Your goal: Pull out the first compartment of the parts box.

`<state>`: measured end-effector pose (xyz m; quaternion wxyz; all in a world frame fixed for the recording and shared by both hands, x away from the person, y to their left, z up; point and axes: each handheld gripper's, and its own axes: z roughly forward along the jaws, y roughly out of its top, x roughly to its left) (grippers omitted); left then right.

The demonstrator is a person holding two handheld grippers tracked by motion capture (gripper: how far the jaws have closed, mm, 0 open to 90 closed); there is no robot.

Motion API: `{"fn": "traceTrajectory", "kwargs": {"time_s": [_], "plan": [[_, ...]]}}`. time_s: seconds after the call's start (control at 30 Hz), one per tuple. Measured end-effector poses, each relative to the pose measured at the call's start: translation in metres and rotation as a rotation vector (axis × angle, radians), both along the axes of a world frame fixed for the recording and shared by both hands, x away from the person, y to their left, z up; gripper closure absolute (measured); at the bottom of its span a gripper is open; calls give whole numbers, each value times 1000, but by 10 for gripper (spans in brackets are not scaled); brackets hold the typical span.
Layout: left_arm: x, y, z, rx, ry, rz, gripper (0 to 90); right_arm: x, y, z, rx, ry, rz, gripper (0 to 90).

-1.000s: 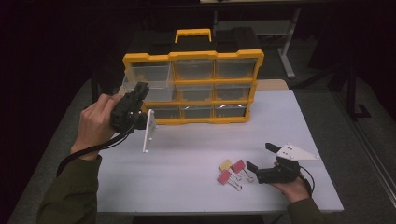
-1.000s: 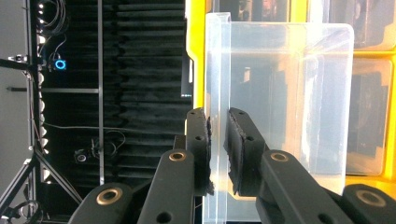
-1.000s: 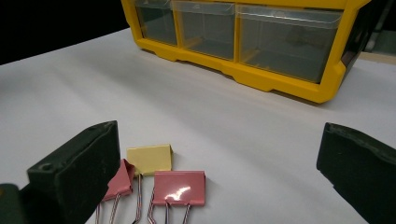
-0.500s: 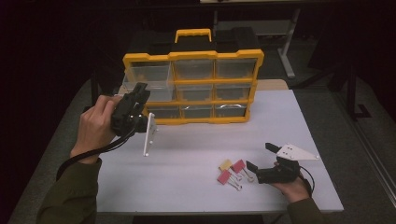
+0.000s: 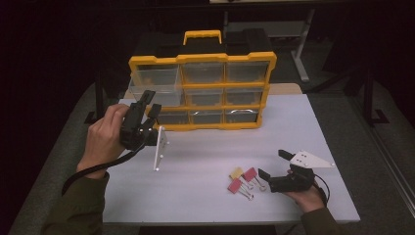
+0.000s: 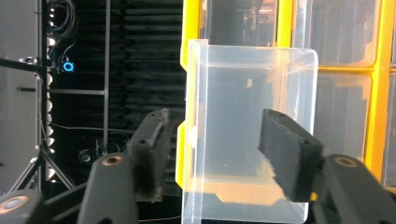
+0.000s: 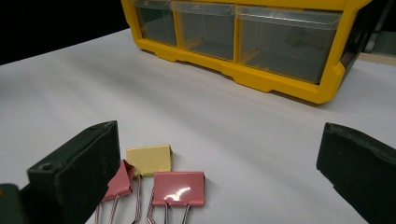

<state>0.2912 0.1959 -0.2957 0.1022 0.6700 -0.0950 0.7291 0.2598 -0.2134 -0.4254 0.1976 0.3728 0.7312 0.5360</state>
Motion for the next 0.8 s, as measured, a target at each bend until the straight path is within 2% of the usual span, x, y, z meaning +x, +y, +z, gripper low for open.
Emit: {"fn": "traceTrajectory", "kwargs": {"time_s": [0.13,0.23,0.6,0.8], "plan": [[-2,-1,-5,-6,1,-5,354,0,0,0,-3,1,2,0],[-4,-1,-10,-5,1,-6,294,0,1,0,-3,0,3,0],[-8,-3,-35,-24,-1,-10,133,0,1,0,-3,0,4,0],[-10,-4,-50,-49,5,-26,58,0,1,0,-4,1,3,0]]}}
